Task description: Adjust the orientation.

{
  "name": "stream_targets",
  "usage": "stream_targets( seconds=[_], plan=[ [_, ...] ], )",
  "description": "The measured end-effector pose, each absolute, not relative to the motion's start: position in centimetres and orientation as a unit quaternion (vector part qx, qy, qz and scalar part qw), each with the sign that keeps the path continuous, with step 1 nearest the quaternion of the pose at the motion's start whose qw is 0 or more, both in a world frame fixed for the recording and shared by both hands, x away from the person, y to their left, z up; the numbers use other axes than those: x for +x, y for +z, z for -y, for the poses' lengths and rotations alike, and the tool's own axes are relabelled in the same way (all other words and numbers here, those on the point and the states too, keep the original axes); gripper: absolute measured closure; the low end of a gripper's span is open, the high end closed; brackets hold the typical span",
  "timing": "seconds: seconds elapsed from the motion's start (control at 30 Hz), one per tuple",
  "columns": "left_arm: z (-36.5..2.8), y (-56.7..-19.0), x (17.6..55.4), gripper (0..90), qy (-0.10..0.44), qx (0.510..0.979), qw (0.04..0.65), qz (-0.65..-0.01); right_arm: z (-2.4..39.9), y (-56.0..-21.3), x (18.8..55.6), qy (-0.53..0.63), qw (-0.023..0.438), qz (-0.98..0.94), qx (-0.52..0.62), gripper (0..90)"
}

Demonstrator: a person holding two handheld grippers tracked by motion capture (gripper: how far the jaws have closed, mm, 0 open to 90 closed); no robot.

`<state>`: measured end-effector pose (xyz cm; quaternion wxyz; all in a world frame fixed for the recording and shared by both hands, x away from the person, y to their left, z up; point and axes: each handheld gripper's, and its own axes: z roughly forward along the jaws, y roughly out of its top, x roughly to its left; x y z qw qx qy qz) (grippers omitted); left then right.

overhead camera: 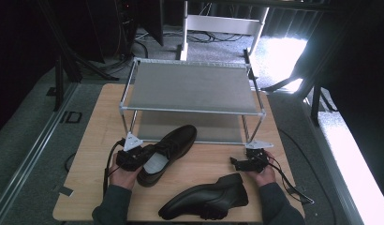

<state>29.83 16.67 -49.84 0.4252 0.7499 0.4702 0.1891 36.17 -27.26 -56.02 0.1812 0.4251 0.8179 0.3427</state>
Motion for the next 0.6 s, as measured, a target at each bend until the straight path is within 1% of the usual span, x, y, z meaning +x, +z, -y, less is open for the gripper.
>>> stream_targets(
  seconds=[0.03, 0.17, 0.3, 0.43, 0.5, 0.6],
  plan=[
    [-16.8, -50.0, 29.8, 85.9, 0.183, 0.748, 0.427, -0.474, 27.3, -56.0, 36.2, 0.343, 0.181, -0.818, 0.425, 11.6],
    [-16.7, -49.8, 29.4, 83.8, 0.189, 0.752, 0.412, -0.478, 27.3, -56.0, 36.2, 0.344, 0.183, -0.817, 0.426, 13.1],
    [-16.9, -49.6, 29.1, 83.5, 0.162, 0.736, 0.417, -0.508, 27.3, -56.0, 36.2, 0.344, 0.183, -0.816, 0.427, 13.3],
    [-17.1, -49.5, 28.9, 83.4, 0.14, 0.73, 0.411, -0.527, 27.3, -56.0, 36.2, 0.345, 0.182, -0.816, 0.427, 13.3],
    [-17.2, -49.6, 28.7, 82.6, 0.14, 0.734, 0.408, -0.525, 27.3, -56.0, 36.2, 0.345, 0.182, -0.816, 0.427, 13.3],
    [-17.8, -49.8, 28.1, 77.8, 0.149, 0.745, 0.421, -0.495, 27.3, -56.0, 36.2, 0.345, 0.182, -0.817, 0.425, 13.3]
  ],
)
